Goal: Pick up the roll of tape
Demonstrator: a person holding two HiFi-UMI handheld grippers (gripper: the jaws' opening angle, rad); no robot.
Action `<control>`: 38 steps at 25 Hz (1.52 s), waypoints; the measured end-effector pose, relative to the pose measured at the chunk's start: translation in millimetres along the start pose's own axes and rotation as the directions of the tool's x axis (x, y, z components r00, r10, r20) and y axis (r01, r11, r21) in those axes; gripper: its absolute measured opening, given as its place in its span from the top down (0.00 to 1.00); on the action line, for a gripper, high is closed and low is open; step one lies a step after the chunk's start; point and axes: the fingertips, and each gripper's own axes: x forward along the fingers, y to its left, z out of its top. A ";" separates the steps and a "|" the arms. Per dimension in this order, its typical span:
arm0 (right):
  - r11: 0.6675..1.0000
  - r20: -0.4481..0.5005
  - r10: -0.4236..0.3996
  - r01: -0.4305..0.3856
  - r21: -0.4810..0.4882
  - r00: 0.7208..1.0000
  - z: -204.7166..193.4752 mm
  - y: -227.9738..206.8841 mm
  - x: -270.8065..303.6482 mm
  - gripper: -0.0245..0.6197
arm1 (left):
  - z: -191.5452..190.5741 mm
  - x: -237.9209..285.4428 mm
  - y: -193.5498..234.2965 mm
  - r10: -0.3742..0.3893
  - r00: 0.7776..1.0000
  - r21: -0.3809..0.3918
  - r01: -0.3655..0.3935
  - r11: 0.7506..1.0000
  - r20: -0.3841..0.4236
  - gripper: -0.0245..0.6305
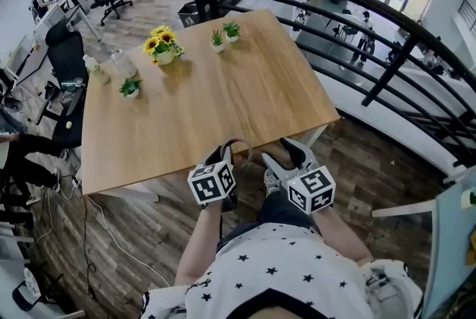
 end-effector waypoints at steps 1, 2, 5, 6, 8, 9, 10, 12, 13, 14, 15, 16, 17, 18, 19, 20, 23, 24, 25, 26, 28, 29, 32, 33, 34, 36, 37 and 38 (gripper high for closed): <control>1.000 0.004 -0.002 0.002 -0.001 1.000 1.5 -1.1 0.7 0.60 | 0.3 -1.8 -0.2 -0.002 1.000 -0.002 0.002 1.000 0.001 0.85; 1.000 0.007 -0.003 0.003 -0.001 1.000 2.8 -2.1 1.5 0.60 | 0.2 -3.9 0.1 -0.003 1.000 -0.003 0.003 1.000 0.002 0.85; 1.000 0.013 -0.001 0.001 -0.002 1.000 5.8 -3.6 4.1 0.60 | -0.1 -9.9 2.2 -0.004 1.000 -0.012 0.004 1.000 0.006 0.85; 1.000 0.014 0.001 -0.001 -0.002 1.000 6.7 -3.5 4.9 0.60 | 0.0 -11.8 2.8 -0.004 1.000 -0.015 0.005 1.000 0.007 0.85; 1.000 0.016 0.007 -0.007 -0.005 1.000 8.5 -2.4 6.4 0.60 | 1.2 -16.2 3.4 -0.008 1.000 -0.018 0.008 1.000 0.010 0.85; 1.000 0.017 0.010 -0.010 -0.007 1.000 9.4 -1.7 7.2 0.60 | 2.3 -18.5 3.3 -0.011 1.000 -0.019 0.011 1.000 0.013 0.85; 1.000 0.018 0.012 -0.012 -0.008 1.000 10.1 -1.3 8.0 0.60 | 3.5 -20.6 2.9 -0.013 1.000 -0.019 0.013 1.000 0.017 0.85; 1.000 0.019 0.016 -0.016 -0.008 1.000 11.0 -1.0 9.2 0.60 | 5.6 -24.3 1.9 -0.016 1.000 -0.021 0.017 1.000 0.025 0.85; 1.000 0.020 0.018 -0.017 -0.008 1.000 11.3 -1.1 9.7 0.60 | 6.5 -25.9 1.3 -0.016 0.999 -0.022 0.017 1.000 0.029 0.85; 1.000 0.021 0.019 -0.019 -0.008 1.000 11.6 -1.3 10.1 0.60 | 7.2 -27.7 1.0 -0.016 0.999 -0.023 0.017 1.000 0.033 0.85; 1.000 0.022 0.021 -0.021 -0.008 1.000 11.8 -1.6 10.6 0.60 | 7.8 -29.7 0.8 -0.015 0.999 -0.024 0.016 1.000 0.037 0.85; 1.000 0.023 0.022 -0.022 -0.009 0.999 12.1 -1.8 11.1 0.60 | 8.3 -31.7 0.8 -0.014 0.999 -0.025 0.015 1.000 0.042 0.85; 1.000 0.025 0.024 -0.024 -0.008 0.999 12.5 -2.0 11.6 0.60 | 8.7 -33.6 1.0 -0.014 0.999 -0.026 0.015 1.000 0.047 0.85; 1.000 0.029 0.026 -0.026 -0.007 0.999 12.8 -2.0 11.8 0.60 | 8.9 -35.3 1.1 -0.014 0.999 -0.028 0.016 0.999 0.051 0.85; 1.000 0.033 0.028 -0.028 -0.005 0.999 13.1 -1.9 11.8 0.60 | 8.9 -36.8 1.1 -0.014 0.998 -0.030 0.016 0.999 0.054 0.85; 1.000 0.037 0.030 -0.029 -0.003 0.999 13.3 -1.8 11.7 0.60 | 8.8 -38.2 1.2 -0.015 0.998 -0.031 0.016 0.999 0.057 0.85; 0.999 0.042 0.035 -0.035 -0.003 0.999 13.1 -0.3 12.1 0.60 | 8.8 -42.8 2.3 -0.013 0.998 -0.038 0.016 0.999 0.063 0.85; 0.999 0.040 0.037 -0.037 -0.004 0.998 12.7 0.5 12.5 0.60 | 9.0 -44.3 3.2 -0.013 0.998 -0.041 0.015 0.999 0.066 0.85; 0.999 0.039 0.040 -0.040 -0.004 0.998 12.2 1.3 12.6 0.60 | 9.3 -45.6 4.1 -0.011 0.998 -0.045 0.014 0.999 0.069 0.85; 0.999 0.038 0.042 -0.042 -0.004 0.998 11.7 2.1 12.6 0.60 | 9.6 -46.7 5.1 -0.010 0.997 -0.048 0.014 0.999 0.072 0.85; 0.999 0.041 0.038 -0.038 -0.003 0.998 11.3 2.3 12.1 0.60 | 10.1 -47.9 6.9 -0.009 0.997 -0.050 0.013 0.999 0.073 0.85; 1.000 0.042 0.030 -0.030 -0.004 0.999 11.3 1.3 11.5 0.61 | 10.4 -48.1 7.8 -0.008 0.997 -0.049 0.011 0.999 0.074 0.85; 1.000 0.046 -0.004 0.005 -0.022 0.999 12.4 -4.0 9.0 0.65 | 10.9 -48.0 9.4 -0.005 0.997 -0.051 0.009 0.999 0.076 0.85; 1.000 0.047 -0.013 0.014 -0.028 0.999 13.2 -5.6 8.1 0.68 | 10.9 -47.9 9.7 -0.005 0.997 -0.053 0.009 0.999 0.077 0.85; 0.999 0.049 -0.019 0.021 -0.032 0.999 13.9 -6.8 7.3 0.72 | 11.0 -48.0 9.8 -0.005 0.997 -0.053 0.009 0.999 0.078 0.85; 0.999 0.051 -0.028 0.030 -0.035 0.998 15.2 -8.0 6.0 0.77 | 11.7 -48.4 9.8 -0.006 0.997 -0.053 0.010 0.999 0.080 0.85; 0.999 0.050 -0.030 0.031 -0.036 0.998 15.5 -8.2 5.8 0.78 | 12.3 -48.5 9.6 -0.007 0.997 -0.054 0.012 0.998 0.081 0.85; 0.999 0.047 -0.030 0.032 -0.038 0.998 15.6 -8.1 5.7 0.79 | 12.9 -48.5 9.5 -0.008 0.997 -0.055 0.013 0.998 0.083 0.85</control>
